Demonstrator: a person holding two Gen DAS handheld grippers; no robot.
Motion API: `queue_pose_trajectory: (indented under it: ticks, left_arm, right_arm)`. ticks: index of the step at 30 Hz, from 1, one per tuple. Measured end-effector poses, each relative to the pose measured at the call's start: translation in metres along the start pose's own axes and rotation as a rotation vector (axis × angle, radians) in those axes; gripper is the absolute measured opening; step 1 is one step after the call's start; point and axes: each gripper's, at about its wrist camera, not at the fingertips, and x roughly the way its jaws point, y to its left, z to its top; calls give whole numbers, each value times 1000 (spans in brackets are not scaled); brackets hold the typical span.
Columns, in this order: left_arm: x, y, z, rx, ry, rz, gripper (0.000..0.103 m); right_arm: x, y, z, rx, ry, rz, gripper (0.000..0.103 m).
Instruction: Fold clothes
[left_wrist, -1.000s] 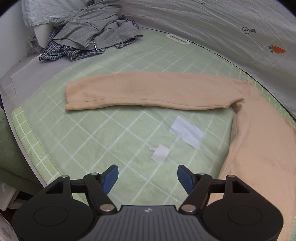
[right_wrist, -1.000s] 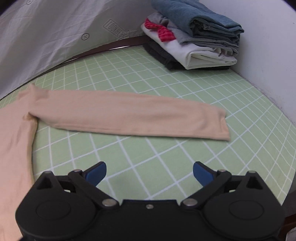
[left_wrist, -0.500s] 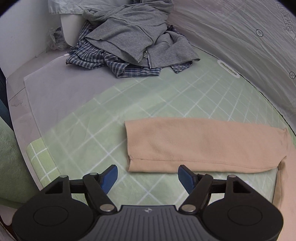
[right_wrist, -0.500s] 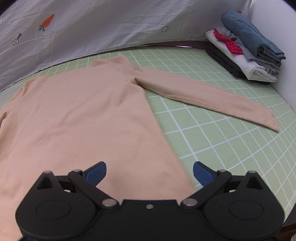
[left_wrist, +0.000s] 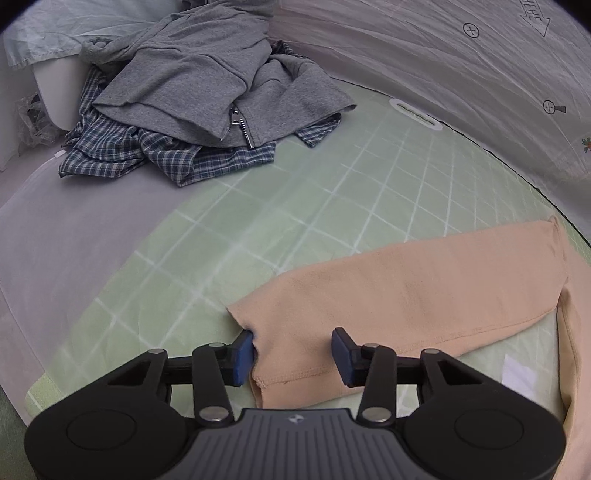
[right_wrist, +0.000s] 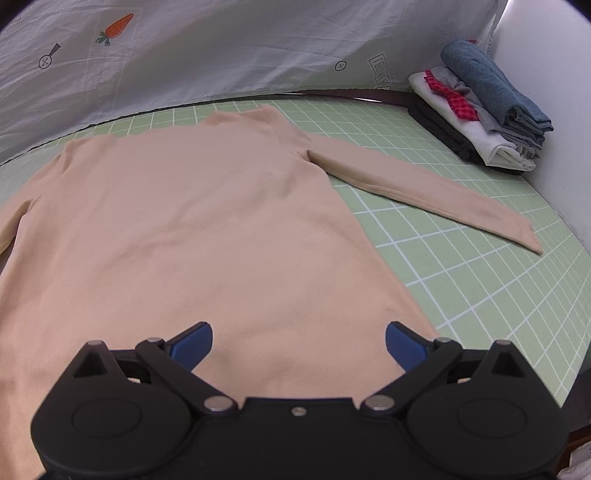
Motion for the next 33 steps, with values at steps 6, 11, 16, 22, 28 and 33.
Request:
queue_pose_trajectory:
  ticks: [6,11,16,22,28,33]
  left_arm:
    - [-5,5,1,-28,-10,-47,4]
    - [-21,-16,2,-15,-47,-120,3]
    - [-36,-58,0,11,-71,-181,3]
    - [-59,-140,-18,68,-76,-273,3]
    - [-73,-234,-55,229,-46,-362,3]
    - [-79,-310,-91,374,-7,-418,4]
  right_arm:
    - [2,-1,4,24,1,-19,101]
    - [3,-11,7,27,-21,-23,101]
    - [9,-38,7,44,-18,-13,101]
    - [16,-90,9,43,-26,-2,101]
    - [25,-153,10,57,-35,-6,101]
    - [28,-199,4,45,-25,-9,101]
